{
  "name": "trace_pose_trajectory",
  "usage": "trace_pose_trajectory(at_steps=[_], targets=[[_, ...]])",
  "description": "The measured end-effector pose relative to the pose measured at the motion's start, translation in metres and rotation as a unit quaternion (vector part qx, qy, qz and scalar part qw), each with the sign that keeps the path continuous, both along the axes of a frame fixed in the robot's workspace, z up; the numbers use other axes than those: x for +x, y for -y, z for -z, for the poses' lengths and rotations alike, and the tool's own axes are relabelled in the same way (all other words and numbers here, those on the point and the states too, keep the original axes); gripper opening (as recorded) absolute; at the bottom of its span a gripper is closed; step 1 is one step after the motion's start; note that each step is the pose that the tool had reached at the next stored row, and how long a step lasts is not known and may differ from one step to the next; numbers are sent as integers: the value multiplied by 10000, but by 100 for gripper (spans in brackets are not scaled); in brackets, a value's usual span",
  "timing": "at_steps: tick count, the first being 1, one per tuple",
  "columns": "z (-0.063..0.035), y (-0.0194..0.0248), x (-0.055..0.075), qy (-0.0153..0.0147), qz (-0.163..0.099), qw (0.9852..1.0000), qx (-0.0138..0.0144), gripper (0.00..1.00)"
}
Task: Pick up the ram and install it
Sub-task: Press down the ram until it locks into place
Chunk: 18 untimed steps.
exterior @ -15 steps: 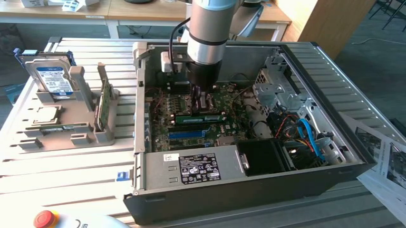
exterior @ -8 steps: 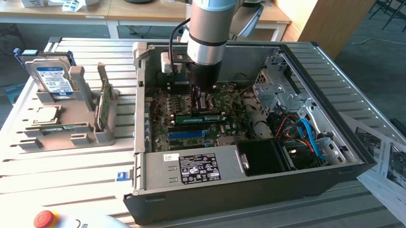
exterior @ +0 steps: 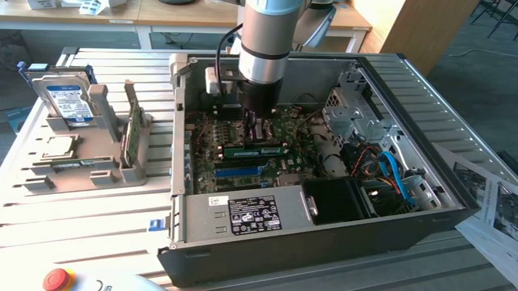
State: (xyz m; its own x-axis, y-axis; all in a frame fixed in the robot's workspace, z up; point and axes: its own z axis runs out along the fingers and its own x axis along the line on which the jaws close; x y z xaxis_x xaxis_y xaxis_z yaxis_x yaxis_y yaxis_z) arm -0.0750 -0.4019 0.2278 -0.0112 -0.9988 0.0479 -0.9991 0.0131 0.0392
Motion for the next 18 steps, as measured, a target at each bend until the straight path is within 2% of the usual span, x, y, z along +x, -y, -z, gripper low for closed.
trace_pose_trajectory(at_steps=[18], targets=[[18,0,-1,0,0,10000,0,11]])
